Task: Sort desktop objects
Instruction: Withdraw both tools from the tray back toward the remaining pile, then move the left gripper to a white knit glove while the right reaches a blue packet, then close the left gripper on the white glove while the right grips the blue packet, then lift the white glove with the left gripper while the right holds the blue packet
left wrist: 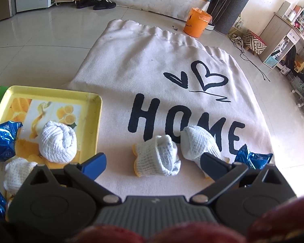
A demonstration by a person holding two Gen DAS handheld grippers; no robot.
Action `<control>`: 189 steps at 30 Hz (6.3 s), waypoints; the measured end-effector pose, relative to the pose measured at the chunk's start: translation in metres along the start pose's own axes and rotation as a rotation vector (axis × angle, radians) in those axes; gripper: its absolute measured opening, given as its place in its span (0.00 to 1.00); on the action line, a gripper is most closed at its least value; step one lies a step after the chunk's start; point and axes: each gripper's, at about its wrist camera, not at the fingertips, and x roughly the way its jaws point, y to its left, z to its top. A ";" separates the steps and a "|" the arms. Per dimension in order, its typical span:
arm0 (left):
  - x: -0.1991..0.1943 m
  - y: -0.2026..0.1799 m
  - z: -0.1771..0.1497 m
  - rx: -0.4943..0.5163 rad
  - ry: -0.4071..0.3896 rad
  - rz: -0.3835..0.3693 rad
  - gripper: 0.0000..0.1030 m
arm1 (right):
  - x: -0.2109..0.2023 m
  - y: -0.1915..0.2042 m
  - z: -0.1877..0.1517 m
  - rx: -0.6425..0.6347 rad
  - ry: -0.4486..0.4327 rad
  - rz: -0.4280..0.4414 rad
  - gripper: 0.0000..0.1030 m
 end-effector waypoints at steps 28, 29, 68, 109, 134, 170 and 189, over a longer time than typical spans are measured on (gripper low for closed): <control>0.057 -0.023 -0.020 0.120 -0.063 -0.010 0.96 | -0.032 -0.119 -0.001 0.430 -0.014 -0.274 0.81; 0.060 -0.023 -0.021 0.118 -0.057 -0.011 0.95 | -0.030 -0.120 -0.002 0.432 -0.009 -0.278 0.81; 0.026 -0.044 -0.076 0.377 0.073 -0.143 0.84 | -0.001 -0.110 -0.002 0.415 -0.007 -0.236 0.66; 0.081 -0.054 -0.065 0.360 0.037 0.104 1.00 | 0.019 -0.089 -0.005 0.283 0.045 -0.267 0.78; 0.078 -0.054 -0.063 0.353 0.001 0.123 0.93 | 0.016 -0.082 -0.006 0.206 0.012 -0.306 0.74; -0.002 -0.009 -0.040 0.227 -0.101 0.040 0.56 | 0.015 -0.021 -0.006 0.120 -0.009 -0.026 0.70; 0.045 -0.022 -0.050 0.227 -0.002 0.032 0.99 | 0.016 -0.039 -0.005 0.165 -0.003 -0.077 0.70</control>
